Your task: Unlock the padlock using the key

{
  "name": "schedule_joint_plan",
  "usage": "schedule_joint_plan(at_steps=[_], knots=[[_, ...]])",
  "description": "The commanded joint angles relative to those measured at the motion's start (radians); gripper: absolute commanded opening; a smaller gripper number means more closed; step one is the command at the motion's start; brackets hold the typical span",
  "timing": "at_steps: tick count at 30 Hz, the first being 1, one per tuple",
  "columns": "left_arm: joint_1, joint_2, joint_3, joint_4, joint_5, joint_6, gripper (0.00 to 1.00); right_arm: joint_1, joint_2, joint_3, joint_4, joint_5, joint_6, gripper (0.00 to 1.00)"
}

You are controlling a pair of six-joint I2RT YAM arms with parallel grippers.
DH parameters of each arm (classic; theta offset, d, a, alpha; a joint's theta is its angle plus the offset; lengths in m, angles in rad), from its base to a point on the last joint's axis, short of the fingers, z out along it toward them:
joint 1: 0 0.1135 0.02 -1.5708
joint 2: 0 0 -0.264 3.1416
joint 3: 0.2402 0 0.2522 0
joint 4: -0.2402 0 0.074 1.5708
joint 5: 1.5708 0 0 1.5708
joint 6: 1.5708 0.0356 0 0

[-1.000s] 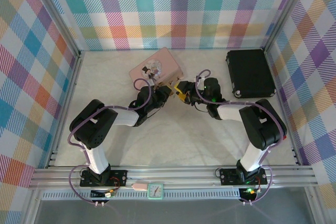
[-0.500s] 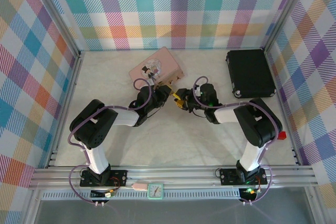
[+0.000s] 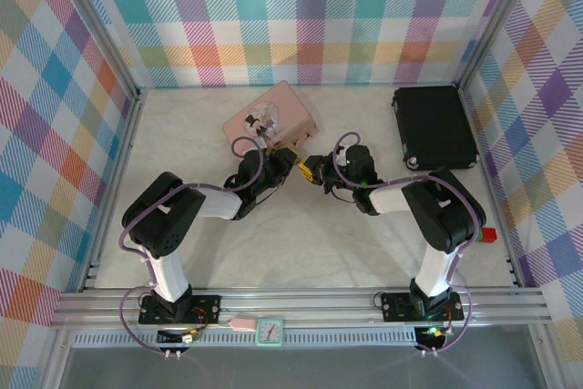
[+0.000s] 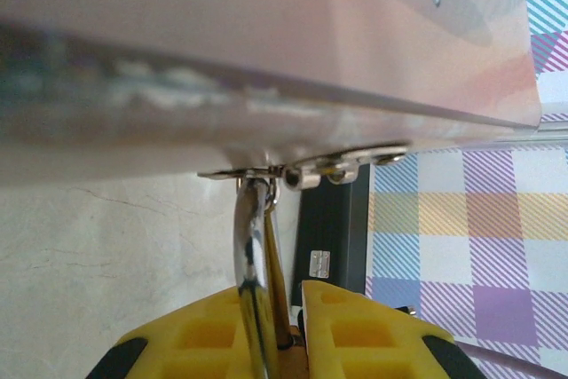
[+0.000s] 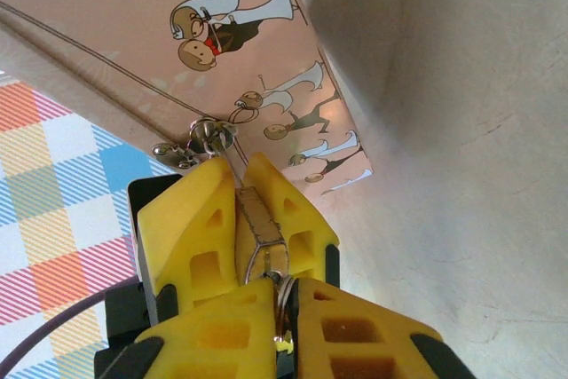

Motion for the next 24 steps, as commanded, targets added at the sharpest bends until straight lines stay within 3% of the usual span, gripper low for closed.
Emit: schedule_joint_plan(at_steps=[1,3,16,20,24], knots=[[-0.018,-0.005,0.03,0.129,0.014,-0.021,0.0,0.008,0.021,0.029,0.043,0.017,0.004,0.03],[-0.02,-0.006,0.027,0.128,0.015,-0.02,0.0,0.007,0.022,0.029,0.046,0.022,0.004,0.0],[-0.075,-0.024,0.003,0.154,0.06,-0.058,0.0,-0.004,0.087,0.106,0.091,0.025,-0.017,0.0],[-0.072,-0.037,-0.015,0.151,0.036,-0.009,0.0,-0.026,0.066,0.104,0.072,0.013,-0.02,0.0],[-0.066,0.013,-0.035,0.32,0.012,0.075,0.0,-0.043,0.072,0.113,0.135,-0.033,0.12,0.0]])
